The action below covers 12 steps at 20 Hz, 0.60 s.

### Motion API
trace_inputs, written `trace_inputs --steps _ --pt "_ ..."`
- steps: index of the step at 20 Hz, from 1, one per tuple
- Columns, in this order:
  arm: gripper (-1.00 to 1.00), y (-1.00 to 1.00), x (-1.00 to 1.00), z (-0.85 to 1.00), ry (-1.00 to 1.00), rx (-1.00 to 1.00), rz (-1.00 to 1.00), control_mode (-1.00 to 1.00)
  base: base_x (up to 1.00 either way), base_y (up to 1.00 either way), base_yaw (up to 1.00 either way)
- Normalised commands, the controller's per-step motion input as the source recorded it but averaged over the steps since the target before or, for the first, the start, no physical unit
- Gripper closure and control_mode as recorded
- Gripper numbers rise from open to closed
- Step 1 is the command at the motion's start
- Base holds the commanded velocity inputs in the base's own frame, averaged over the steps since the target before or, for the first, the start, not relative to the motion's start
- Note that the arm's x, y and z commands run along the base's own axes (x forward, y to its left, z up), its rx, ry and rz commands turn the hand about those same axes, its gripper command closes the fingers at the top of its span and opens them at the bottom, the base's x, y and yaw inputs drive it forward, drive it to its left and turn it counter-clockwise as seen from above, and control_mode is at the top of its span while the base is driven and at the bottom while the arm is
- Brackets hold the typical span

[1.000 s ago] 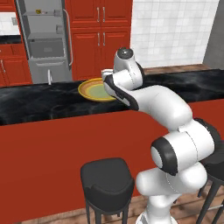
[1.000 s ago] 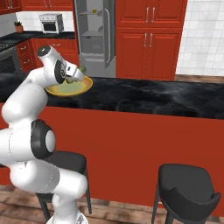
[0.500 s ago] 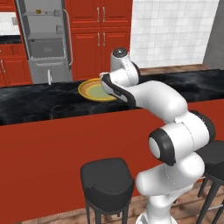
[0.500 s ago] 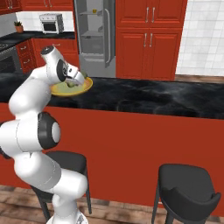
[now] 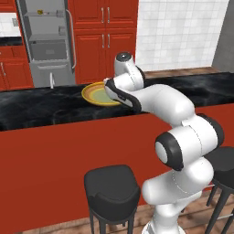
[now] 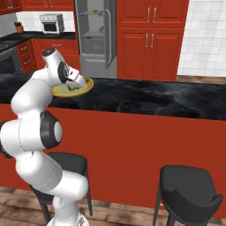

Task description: Take the cheese, steak, and cucumber from the fridge and place them on the plate on the dining counter to create an appetizer plate.

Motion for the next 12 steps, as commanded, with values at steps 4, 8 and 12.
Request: trace_inputs --steps 4,8,12 --pt "1.0 0.0 0.0 -0.15 0.01 0.0 -0.01 -1.0 0.0 0.0 0.0" --pt "1.0 0.0 0.08 -0.16 0.02 0.0 -0.01 -1.0 0.0 0.0 0.0" --pt "1.0 0.0 0.16 -0.15 0.03 0.0 -0.02 -1.0 0.0 0.0 0.0"
